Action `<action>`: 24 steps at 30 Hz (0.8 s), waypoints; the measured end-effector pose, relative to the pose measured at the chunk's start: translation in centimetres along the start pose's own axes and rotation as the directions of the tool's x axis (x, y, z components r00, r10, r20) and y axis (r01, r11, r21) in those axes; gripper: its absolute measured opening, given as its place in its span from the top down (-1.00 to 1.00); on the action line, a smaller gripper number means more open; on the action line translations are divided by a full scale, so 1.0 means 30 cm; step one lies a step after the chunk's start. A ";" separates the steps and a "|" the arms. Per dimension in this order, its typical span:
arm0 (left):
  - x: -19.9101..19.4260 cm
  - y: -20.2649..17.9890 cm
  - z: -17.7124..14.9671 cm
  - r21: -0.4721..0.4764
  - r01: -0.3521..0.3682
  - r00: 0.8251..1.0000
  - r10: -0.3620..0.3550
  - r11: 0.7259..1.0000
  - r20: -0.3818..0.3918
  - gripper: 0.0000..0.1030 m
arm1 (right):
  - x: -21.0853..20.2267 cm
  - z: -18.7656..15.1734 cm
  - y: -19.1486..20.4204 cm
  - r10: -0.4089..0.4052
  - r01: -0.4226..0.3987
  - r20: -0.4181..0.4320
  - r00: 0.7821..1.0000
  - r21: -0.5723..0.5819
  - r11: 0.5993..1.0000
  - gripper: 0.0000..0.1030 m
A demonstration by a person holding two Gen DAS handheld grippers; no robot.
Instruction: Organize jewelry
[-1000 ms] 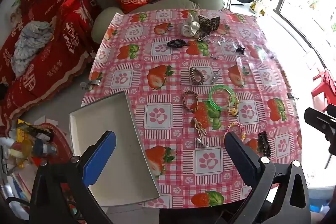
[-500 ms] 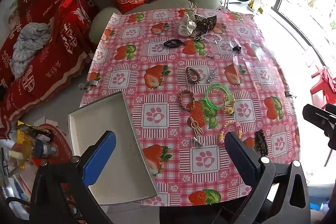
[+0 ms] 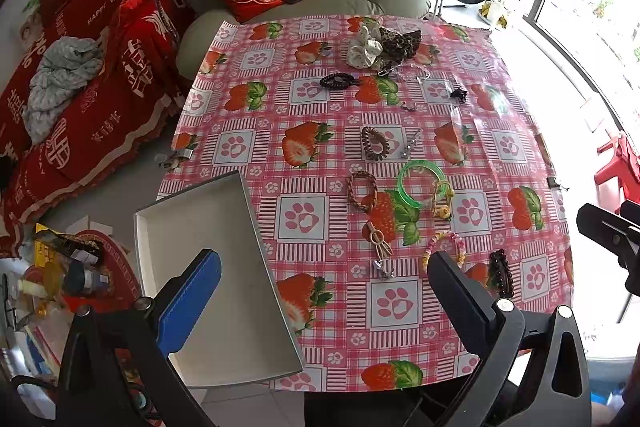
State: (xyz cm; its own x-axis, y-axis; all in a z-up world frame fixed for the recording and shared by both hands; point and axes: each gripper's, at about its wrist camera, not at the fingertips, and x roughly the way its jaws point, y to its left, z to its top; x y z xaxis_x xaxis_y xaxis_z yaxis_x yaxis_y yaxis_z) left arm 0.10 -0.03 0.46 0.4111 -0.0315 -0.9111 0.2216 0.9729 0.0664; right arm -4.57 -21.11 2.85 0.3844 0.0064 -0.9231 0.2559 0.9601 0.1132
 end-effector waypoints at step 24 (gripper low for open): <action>0.002 0.001 -0.003 0.000 0.001 1.000 -0.001 1.000 -0.002 -1.00 | 0.011 0.003 0.014 0.003 -0.003 -0.004 1.000 -0.006 1.000 -1.00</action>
State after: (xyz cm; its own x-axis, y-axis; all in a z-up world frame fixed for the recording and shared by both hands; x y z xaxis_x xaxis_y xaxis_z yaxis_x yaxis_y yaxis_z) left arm 0.06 0.00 0.37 0.4094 -0.0316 -0.9118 0.2216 0.9729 0.0657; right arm -4.24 -20.73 2.62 0.3812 0.0100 -0.9244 0.2500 0.9616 0.1135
